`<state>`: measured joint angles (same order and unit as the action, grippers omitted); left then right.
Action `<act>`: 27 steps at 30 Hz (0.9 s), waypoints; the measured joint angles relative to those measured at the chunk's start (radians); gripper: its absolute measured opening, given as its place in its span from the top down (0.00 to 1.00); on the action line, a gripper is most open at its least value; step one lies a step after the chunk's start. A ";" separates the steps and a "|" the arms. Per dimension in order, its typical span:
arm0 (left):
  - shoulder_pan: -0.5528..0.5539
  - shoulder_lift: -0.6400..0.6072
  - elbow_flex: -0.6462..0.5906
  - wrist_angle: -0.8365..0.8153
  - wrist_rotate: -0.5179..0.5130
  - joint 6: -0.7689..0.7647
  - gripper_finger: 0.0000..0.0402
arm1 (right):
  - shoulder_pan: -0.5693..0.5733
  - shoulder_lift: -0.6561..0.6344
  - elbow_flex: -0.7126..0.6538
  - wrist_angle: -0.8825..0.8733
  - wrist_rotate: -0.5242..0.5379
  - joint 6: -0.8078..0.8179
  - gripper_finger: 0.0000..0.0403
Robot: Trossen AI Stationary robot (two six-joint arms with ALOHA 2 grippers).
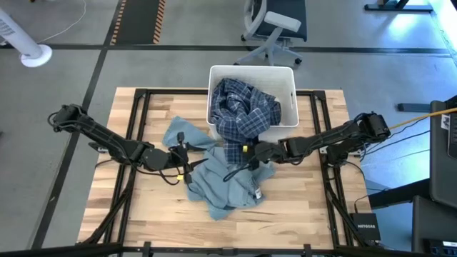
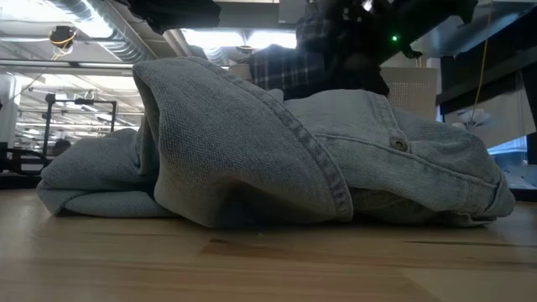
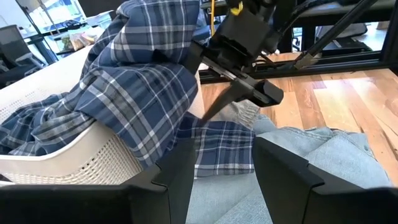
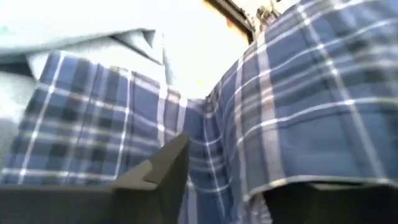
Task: Sort clothes
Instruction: Put the blue long sleeve into the white laundry bin
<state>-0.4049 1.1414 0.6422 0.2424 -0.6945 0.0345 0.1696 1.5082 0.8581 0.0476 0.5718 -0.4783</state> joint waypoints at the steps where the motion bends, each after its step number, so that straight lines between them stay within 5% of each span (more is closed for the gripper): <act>1: 0.000 0.000 0.000 0.000 0.000 0.000 0.61 | 0.000 0.000 0.001 0.011 0.000 -0.011 0.60; 6: 0.000 0.000 0.000 0.000 0.000 0.000 0.61 | 0.002 0.001 0.069 0.003 -0.008 -0.105 0.91; 8: 0.000 0.000 0.000 0.000 0.000 0.001 0.61 | 0.015 -0.003 0.111 -0.010 0.015 -0.186 0.97; 13: -0.001 0.000 0.000 -0.001 0.000 0.000 0.61 | 0.022 -0.032 0.270 -0.151 0.149 -0.322 0.92; 21: -0.001 -0.001 0.000 -0.007 0.000 -0.003 0.61 | -0.055 -0.048 0.570 -0.423 0.297 -0.428 0.98; 27: -0.001 -0.001 0.000 -0.017 0.000 -0.004 0.61 | -0.183 -0.049 0.736 -0.556 0.303 -0.454 0.95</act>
<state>-0.4061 1.1408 0.6418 0.2253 -0.6945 0.0309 -0.0131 1.4593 1.5938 -0.5089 0.8749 -0.9320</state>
